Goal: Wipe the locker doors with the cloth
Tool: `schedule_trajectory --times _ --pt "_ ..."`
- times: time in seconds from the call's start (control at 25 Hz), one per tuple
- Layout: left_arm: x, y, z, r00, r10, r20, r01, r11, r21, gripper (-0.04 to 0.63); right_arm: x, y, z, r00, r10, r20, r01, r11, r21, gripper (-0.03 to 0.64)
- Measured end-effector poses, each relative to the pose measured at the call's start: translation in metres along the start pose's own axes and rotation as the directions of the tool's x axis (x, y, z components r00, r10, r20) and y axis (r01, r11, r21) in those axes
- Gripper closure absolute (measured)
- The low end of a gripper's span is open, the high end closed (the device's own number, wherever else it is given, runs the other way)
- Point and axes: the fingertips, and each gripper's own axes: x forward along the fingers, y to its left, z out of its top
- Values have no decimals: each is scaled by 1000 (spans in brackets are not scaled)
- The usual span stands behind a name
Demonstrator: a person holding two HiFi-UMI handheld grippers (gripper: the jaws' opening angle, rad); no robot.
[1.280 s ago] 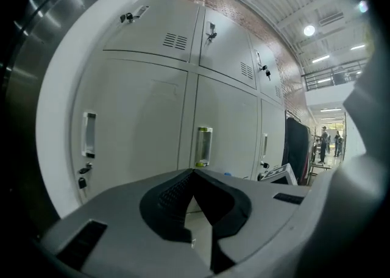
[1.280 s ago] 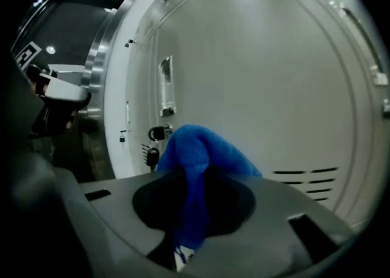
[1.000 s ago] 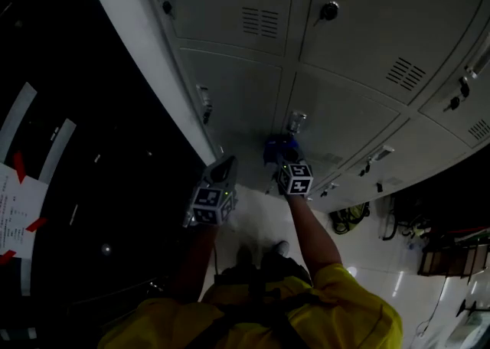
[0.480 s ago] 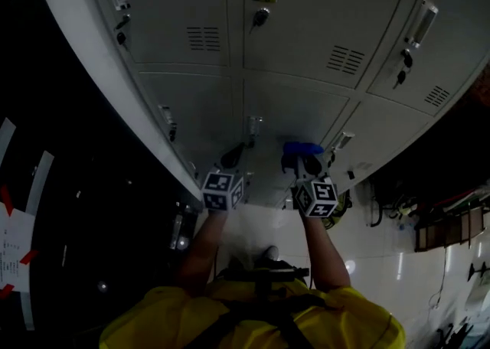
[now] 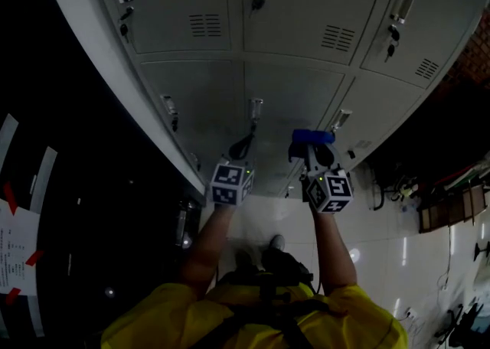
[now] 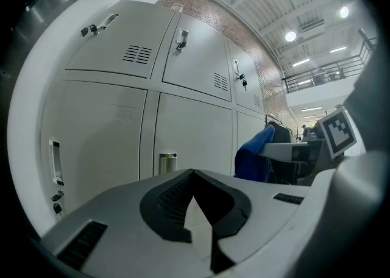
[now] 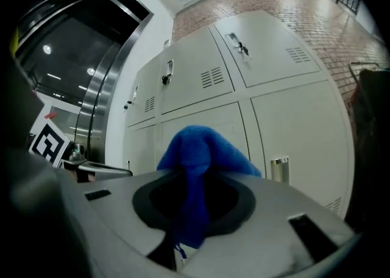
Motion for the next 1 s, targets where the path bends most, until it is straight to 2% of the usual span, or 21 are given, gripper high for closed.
schedule_trajectory --times 0.16,0.44,0.68,0.88,1.0 --pt "-29 -19 -4 1000 -3 1 3 1000 25 602 -35 8 -1 1000 -22 8 22 1000 -2 545" --pt "-107 -65 3 1000 30 4 -30 995 91 601 -110 42 10 999 48 18 -49 999 6 545" --pt "-170 -134 -6 996 85 20 -87 987 138 601 -227 38 13 998 60 31 -60 998 14 545" --pt "-238 -232 -28 998 48 47 -49 998 28 602 -349 27 13 998 47 48 -48 999 13 546" --pt "-287 -286 -39 998 56 38 -57 998 15 601 -409 33 12 997 68 37 -69 997 32 546"
